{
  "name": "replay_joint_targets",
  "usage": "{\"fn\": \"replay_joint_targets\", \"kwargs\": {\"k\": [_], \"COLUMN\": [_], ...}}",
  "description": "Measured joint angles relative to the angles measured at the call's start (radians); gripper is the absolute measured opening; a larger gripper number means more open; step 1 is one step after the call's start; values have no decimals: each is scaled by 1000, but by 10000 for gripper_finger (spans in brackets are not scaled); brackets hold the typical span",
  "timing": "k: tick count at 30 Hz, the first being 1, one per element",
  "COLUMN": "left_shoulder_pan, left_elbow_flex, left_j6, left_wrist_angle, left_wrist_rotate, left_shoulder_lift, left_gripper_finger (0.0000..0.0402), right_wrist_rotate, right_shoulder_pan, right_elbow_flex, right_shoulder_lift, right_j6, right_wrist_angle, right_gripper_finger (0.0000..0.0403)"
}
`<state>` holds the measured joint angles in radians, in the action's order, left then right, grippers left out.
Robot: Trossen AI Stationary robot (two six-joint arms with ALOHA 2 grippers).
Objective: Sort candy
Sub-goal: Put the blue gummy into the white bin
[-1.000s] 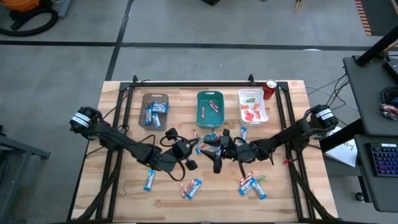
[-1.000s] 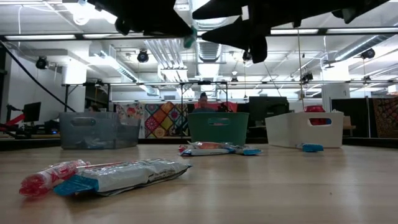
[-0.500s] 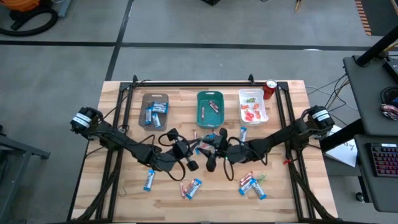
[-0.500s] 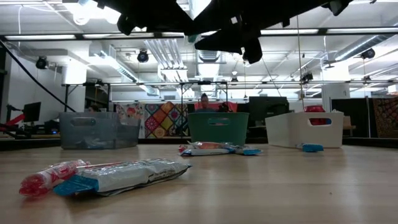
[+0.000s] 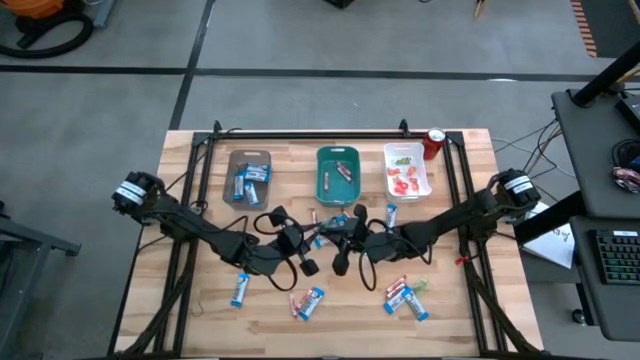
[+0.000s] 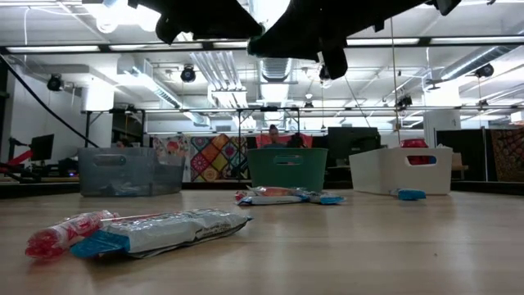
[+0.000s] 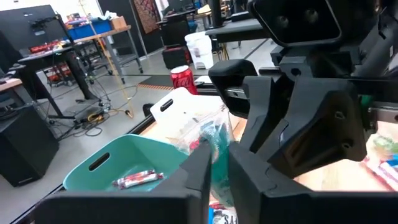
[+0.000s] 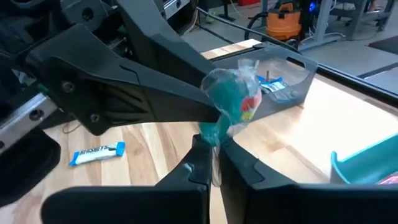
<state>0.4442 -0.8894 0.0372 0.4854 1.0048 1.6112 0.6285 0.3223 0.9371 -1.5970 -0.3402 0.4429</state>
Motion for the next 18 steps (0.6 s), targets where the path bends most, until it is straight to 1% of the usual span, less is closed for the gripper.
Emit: {"fn": "replay_joint_targets", "kwargs": {"k": [2,5,8,13,18], "left_shoulder_pan": [0,1,2,2,5], "left_elbow_flex": [0,0,0,0,0], "left_j6": [0,-2,6,32,45], "left_wrist_angle": [-1,-32,-94,-191,-201], "left_wrist_rotate": [-5,-33,-35,-29,-29], "left_shoulder_lift": [-14,-39,-67,-115,-135], "left_gripper_finger": [56,93,123,151,157], "right_wrist_rotate": [0,0,-1,0,-2], "right_shoulder_pan": [-1,-4,-31,-140,-351], "right_elbow_flex": [0,0,-2,-2,-2], "right_shoulder_lift": [16,51,120,257,366], "right_j6": [0,-18,-83,-243,-486], "right_wrist_angle": [-24,-113,-294,-699,-1165], "right_gripper_finger": [9,9,9,9,9]}}
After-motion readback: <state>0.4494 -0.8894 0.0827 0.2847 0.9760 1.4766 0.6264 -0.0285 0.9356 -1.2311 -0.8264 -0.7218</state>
